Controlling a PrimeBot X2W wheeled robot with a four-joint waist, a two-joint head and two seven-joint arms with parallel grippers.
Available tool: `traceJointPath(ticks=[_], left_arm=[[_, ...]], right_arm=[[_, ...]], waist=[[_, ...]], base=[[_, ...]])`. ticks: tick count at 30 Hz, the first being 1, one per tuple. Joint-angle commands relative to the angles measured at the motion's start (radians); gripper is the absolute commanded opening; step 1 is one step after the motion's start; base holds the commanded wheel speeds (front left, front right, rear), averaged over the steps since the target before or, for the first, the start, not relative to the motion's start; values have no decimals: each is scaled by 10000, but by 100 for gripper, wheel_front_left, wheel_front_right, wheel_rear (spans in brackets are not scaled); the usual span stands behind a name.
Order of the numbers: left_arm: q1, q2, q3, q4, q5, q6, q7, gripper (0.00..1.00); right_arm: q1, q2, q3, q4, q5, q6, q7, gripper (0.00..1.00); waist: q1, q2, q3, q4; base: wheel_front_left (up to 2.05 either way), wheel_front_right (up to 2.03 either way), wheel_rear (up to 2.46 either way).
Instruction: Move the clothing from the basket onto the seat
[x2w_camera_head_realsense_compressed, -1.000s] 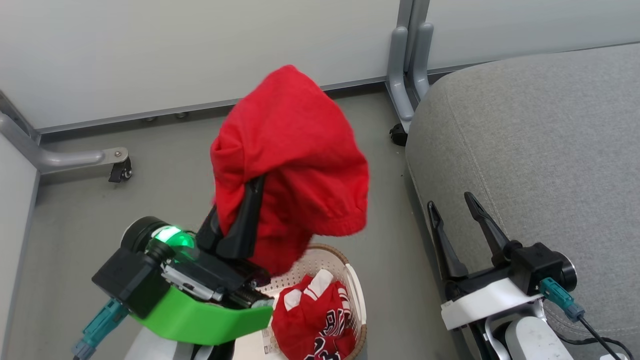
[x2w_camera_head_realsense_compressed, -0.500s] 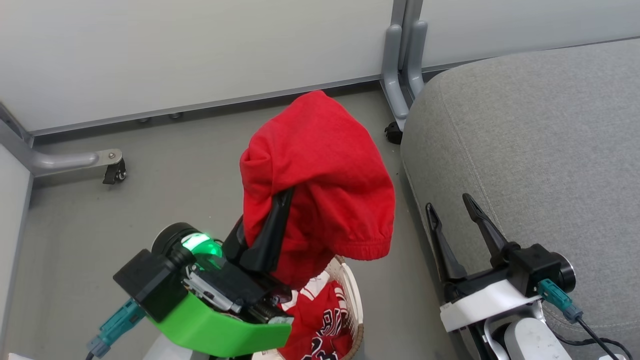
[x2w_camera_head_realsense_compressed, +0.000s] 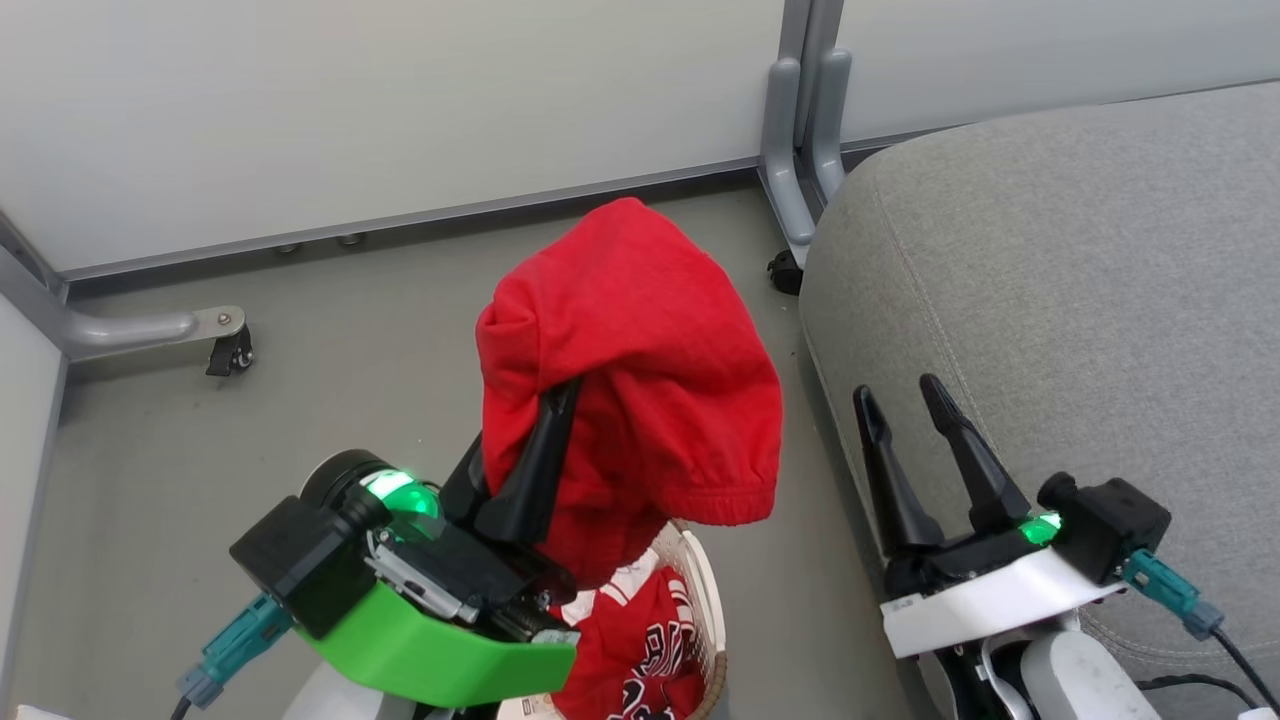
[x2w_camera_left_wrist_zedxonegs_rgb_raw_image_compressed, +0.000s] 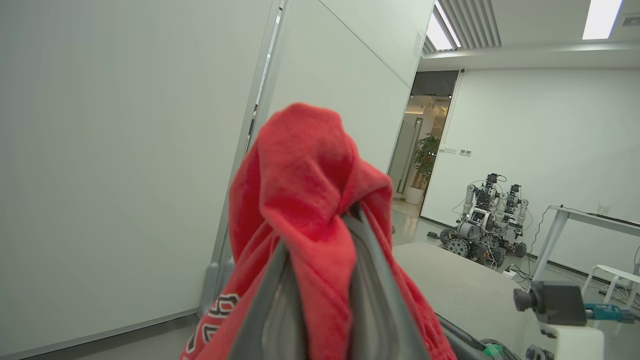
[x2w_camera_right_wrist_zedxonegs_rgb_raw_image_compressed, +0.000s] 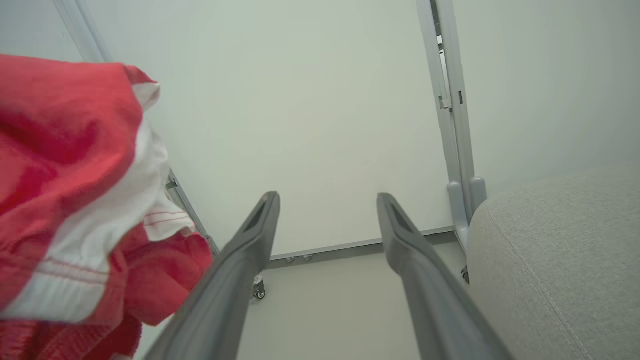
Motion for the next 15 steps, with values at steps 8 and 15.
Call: traceJointPath(ticks=[8, 15], left_arm=[[-46, 238, 2, 76, 21, -26, -6, 0], [-207, 384, -172, 133, 98, -26, -6, 0]], right_arm=[[-233, -1015, 1321, -1303, 2030, 1, -31, 100], [-498, -1811, 2581, -2146, 2897, 1, -31, 100]], waist=[[0, -1, 80, -50], [0, -1, 133, -20]], base=[[0, 0, 0], [0, 0, 0]])
